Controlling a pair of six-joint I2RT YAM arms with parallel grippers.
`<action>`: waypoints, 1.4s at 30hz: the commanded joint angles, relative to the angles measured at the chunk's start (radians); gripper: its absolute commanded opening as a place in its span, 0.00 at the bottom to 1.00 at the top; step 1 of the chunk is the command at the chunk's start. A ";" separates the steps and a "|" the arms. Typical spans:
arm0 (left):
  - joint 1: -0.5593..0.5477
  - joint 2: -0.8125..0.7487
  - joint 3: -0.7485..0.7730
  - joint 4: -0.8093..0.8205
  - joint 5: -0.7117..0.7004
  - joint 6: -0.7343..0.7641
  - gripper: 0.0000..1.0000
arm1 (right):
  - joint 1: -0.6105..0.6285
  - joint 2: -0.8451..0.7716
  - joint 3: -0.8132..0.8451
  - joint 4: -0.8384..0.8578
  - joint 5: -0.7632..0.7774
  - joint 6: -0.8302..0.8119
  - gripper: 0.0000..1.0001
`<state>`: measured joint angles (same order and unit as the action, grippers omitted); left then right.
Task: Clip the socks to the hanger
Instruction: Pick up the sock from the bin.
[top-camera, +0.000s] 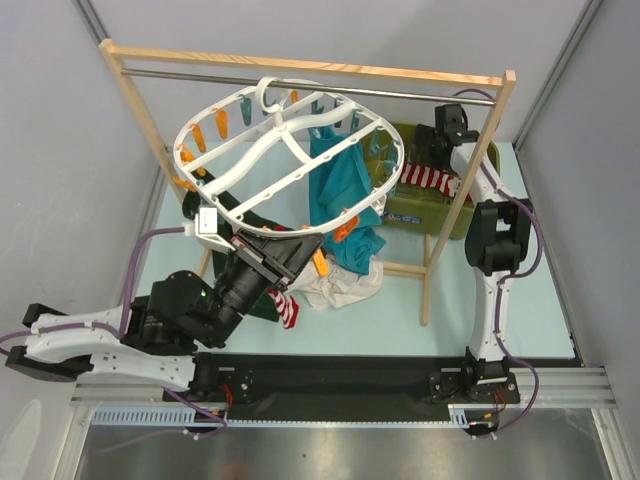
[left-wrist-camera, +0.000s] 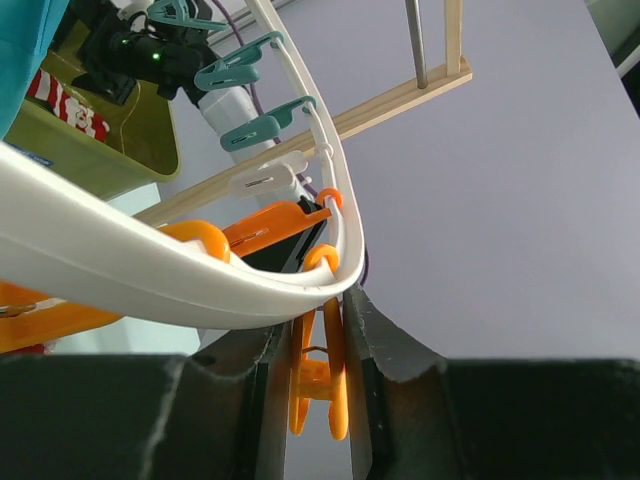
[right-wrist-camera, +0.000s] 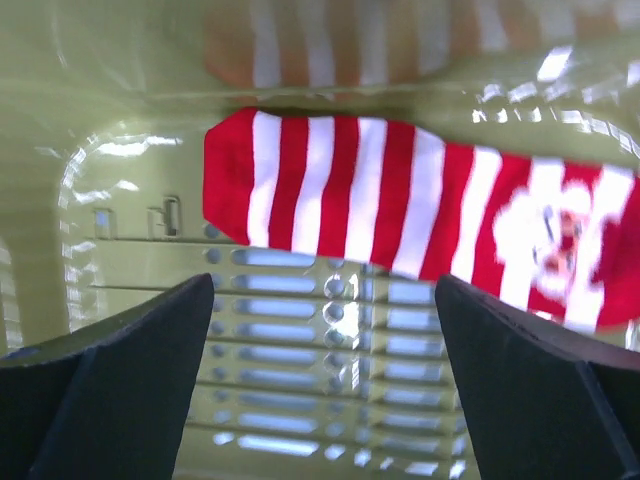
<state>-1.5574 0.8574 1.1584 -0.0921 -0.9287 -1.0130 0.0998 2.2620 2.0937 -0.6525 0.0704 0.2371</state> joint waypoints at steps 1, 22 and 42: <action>0.003 -0.014 -0.009 0.002 -0.004 0.007 0.00 | -0.018 -0.120 0.038 -0.019 0.060 0.206 1.00; 0.003 -0.006 -0.023 0.043 0.007 0.013 0.00 | -0.089 0.146 0.332 -0.501 0.295 0.915 0.68; 0.003 -0.004 -0.028 0.011 -0.015 -0.015 0.00 | -0.089 0.203 0.216 -0.435 0.324 0.924 0.61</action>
<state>-1.5574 0.8509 1.1355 -0.0647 -0.9211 -1.0142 0.0082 2.4241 2.3039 -1.0885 0.3859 1.1511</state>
